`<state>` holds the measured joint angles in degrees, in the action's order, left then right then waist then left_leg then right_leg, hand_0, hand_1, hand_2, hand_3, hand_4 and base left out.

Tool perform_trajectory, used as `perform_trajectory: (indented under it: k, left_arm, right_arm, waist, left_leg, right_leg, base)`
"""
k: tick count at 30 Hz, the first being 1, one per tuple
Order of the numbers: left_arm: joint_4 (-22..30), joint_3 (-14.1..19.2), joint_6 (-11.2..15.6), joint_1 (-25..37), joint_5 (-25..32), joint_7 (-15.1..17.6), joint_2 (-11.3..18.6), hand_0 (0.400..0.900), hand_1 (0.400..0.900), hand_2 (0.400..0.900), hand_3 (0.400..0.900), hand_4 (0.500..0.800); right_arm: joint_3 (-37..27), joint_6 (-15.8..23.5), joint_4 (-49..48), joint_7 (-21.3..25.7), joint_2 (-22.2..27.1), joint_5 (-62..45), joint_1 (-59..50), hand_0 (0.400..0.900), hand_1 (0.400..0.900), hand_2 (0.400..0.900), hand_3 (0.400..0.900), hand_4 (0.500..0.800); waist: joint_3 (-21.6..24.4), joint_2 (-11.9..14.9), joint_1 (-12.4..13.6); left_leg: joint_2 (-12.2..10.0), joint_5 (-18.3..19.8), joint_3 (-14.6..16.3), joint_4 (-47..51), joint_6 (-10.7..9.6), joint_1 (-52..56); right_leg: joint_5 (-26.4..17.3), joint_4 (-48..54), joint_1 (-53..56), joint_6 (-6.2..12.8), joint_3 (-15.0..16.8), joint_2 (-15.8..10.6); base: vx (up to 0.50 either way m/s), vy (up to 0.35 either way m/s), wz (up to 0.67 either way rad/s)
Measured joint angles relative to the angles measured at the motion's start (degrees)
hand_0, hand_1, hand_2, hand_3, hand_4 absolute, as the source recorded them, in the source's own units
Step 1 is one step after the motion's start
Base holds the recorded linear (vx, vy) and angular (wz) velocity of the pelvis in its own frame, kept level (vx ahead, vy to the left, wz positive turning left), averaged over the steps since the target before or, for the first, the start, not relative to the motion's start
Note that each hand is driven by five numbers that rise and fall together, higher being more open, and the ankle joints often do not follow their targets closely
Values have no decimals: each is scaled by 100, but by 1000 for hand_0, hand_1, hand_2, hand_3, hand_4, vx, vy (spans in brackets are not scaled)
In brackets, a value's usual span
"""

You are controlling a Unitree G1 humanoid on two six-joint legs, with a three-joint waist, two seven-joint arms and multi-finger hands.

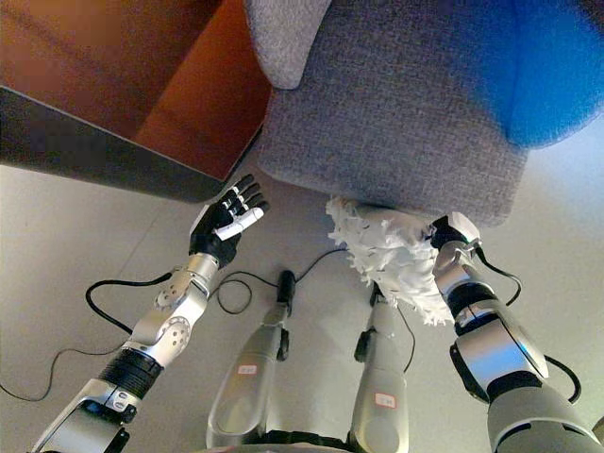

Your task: Pick up the pillow and put it on the sofa.

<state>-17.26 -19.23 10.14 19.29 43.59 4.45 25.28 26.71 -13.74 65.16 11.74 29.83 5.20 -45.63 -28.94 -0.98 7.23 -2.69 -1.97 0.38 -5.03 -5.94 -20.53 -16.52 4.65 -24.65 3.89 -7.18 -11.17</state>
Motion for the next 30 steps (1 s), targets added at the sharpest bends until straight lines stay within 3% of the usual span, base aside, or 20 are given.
perform_trajectory:
  k: [12,20,30]
  left_arm:
    - [1,145,-192,-506,-25,68,-63,900,900,900,900,800]
    - [8,615,-470,-959,-297,126,-185,900,900,900,900,800]
    - [37,1065,-909,-1521,-574,-22,-341,900,900,900,900,800]
  right_arm:
    - [-198,58,-1205,54,99,-47,1307,400,400,400,400,500]
    - [-524,-76,-2836,7,141,143,2572,400,400,400,400,500]
    - [-989,-92,-3825,-725,157,1084,3464,400,400,400,400,500]
  waist:
    - [-28,53,-87]
    - [-14,162,-250]
    - [343,446,-255]
  left_leg:
    - [-32,-86,22,428,14,1147]
    - [-194,-73,13,849,-10,2133]
    - [-243,123,124,960,22,2822]
  right_leg:
    - [183,28,956,121,-40,21]
    - [431,31,1780,152,-125,136]
    - [630,31,2371,152,-86,187]
  base:
    - [88,-7,-1]
    - [202,-21,3]
    - [156,8,1]
